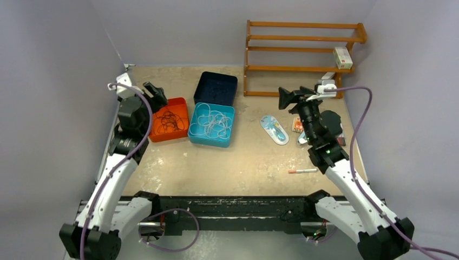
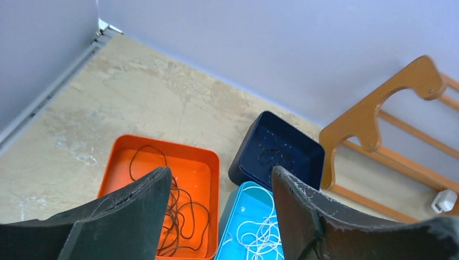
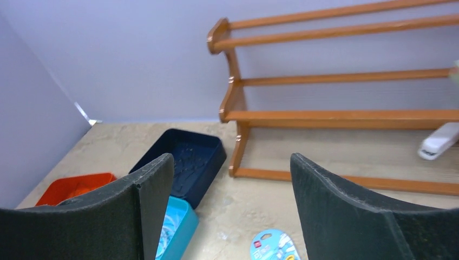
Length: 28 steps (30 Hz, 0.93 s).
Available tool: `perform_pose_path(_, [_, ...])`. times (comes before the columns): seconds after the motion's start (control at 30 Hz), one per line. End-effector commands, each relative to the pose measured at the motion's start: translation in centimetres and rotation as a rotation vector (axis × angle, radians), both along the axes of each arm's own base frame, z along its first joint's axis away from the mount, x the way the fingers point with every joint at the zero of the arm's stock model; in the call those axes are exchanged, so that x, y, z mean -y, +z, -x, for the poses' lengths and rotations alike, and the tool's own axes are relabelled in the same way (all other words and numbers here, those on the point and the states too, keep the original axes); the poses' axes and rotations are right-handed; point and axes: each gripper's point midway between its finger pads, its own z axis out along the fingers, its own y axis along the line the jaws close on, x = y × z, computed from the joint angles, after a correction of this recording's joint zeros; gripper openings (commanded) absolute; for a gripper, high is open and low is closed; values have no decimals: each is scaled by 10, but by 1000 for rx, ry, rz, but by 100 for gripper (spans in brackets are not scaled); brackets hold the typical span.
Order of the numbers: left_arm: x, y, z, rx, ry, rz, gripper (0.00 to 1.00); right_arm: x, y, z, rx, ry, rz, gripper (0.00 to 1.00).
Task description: Untangle the cables
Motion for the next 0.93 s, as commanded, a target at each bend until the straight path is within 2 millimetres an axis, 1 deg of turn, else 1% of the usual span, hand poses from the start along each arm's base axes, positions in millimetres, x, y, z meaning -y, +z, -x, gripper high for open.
perform_pose_path(0.0, [-17,5,24,36,63,-13,68,33,33,19,53,-126,41,84])
perform_pose_path(0.03, [-18,2,28,36,70,5,68,40,36,25,59,-149,39,88])
perform_pose_path(0.1, [-19,-7,37,42,77,37,68,49,35,36,60,-179,39,98])
perform_pose_path(0.17, [-22,-15,47,56,94,70,68,57,27,43,57,-201,35,99])
perform_pose_path(0.23, [-29,-24,56,65,138,101,68,61,19,50,59,-212,19,99])
perform_pose_path(0.37, [-39,-38,67,68,194,116,69,66,2,58,64,-224,-19,99])
perform_pose_path(0.5, [-43,-43,66,59,213,106,72,71,-5,59,67,-248,-47,99])
perform_pose_path(0.63, [-42,-44,62,62,210,106,74,74,-6,56,68,-272,-52,99])
perform_pose_path(0.73, [-36,-45,59,62,179,101,75,74,-8,54,66,-276,-40,99])
perform_pose_path(0.9, [-40,-43,60,60,194,90,77,72,-8,50,74,-276,-27,99])
